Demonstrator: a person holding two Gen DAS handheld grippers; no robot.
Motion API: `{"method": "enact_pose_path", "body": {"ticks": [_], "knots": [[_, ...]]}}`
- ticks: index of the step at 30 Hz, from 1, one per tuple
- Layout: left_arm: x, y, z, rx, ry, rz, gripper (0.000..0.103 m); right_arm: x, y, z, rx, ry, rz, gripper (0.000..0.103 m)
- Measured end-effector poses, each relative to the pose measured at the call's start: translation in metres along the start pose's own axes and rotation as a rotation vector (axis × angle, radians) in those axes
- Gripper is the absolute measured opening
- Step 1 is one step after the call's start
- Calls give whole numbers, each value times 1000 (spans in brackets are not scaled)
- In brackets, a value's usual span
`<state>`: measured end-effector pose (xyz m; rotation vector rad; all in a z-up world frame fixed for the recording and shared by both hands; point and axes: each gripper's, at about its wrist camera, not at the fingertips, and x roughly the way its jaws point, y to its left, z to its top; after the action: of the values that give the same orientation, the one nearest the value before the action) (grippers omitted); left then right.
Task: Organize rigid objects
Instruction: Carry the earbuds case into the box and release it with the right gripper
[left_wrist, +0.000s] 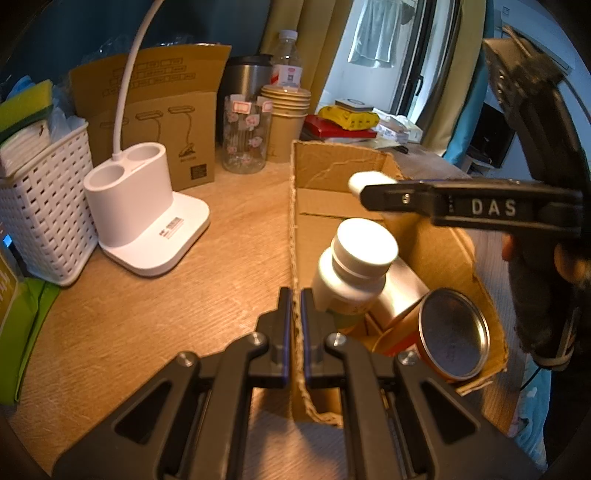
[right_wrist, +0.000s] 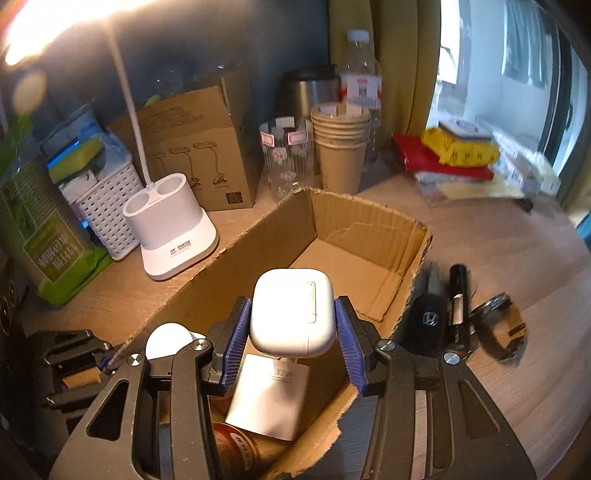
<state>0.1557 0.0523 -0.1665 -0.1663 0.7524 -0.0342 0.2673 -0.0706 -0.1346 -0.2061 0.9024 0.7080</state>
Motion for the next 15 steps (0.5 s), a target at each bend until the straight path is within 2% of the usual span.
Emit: {"method": "enact_pose_path", "body": {"ticks": [2, 15], "knots": [[0, -1, 0, 0, 0, 0, 4, 3, 1, 2, 14, 22, 32, 49], [1, -3, -1, -1, 0, 0, 4, 32, 17, 14, 10, 126, 68, 49]]}}
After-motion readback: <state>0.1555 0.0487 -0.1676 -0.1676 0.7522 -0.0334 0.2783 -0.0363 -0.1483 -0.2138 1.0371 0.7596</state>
